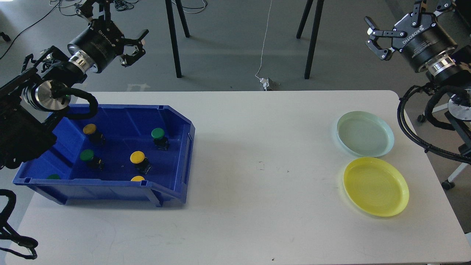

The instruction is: Pass button and place on color plate

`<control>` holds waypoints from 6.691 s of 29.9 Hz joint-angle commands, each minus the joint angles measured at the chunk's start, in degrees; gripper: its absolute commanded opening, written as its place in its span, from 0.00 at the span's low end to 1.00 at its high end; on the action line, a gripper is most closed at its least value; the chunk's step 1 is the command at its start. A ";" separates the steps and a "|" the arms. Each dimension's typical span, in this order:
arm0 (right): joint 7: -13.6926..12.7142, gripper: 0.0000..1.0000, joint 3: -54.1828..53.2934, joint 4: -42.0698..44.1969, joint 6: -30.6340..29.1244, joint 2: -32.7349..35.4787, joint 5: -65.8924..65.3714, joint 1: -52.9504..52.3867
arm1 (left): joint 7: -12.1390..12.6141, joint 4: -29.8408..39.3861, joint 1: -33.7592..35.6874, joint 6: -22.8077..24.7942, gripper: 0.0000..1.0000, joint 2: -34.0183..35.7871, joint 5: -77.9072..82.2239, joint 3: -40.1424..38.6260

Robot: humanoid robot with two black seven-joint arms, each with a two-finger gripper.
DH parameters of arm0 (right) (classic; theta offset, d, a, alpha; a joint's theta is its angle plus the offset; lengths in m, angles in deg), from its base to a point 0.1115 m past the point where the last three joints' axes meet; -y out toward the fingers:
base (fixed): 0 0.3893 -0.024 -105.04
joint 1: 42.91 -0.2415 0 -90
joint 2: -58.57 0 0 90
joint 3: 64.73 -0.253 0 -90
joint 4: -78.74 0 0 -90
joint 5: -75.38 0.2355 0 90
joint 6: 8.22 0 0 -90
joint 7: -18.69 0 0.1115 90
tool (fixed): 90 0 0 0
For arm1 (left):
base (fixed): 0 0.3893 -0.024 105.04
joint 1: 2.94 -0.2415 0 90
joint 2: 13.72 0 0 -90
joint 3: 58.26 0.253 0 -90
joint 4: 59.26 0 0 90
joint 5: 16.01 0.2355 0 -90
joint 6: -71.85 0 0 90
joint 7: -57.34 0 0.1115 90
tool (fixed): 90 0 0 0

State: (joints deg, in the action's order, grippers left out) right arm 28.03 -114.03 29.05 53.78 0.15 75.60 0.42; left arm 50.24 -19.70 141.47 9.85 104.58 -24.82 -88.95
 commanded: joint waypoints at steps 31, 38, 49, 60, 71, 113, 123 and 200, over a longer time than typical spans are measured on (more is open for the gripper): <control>0.07 0.99 -1.15 0.20 0.00 -0.30 -0.04 1.32 | -6.52 -7.91 -2.29 0.01 1.00 -5.11 -3.49 -13.43; 0.07 0.99 -1.15 0.20 0.00 -0.30 -0.04 1.32 | -6.43 -4.66 -0.45 0.01 1.00 -3.09 -0.85 -9.04; 0.07 0.99 -1.23 0.20 0.00 -0.21 -0.04 1.50 | -7.22 0.87 -0.01 0.01 1.00 0.87 -1.03 -9.21; 0.07 0.99 -1.59 0.12 0.00 -0.30 -0.04 2.64 | -7.14 16.68 5.87 0.01 1.00 14.12 0.10 1.23; 0.07 0.99 -2.29 0.03 0.00 -0.30 -0.04 3.61 | -6.34 39.36 11.59 0.01 0.99 32.15 16.37 5.82; 0.07 0.99 -2.82 -0.23 0.00 0.49 0.05 5.28 | -20.90 21.28 11.42 0.01 1.00 14.06 92.30 39.48; 0.07 0.99 -3.52 -0.23 0.00 0.58 0.05 6.51 | -20.90 13.80 10.80 0.01 1.00 11.77 98.27 39.92; 0.15 0.99 -6.07 -0.32 0.00 0.58 0.05 9.32 | -20.90 6.85 5.26 0.01 0.06 8.25 100.31 38.78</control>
State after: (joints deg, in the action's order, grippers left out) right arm 28.19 -119.99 28.73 53.78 0.74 75.65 9.54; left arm 29.35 -14.14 146.08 9.85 112.01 76.02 -49.44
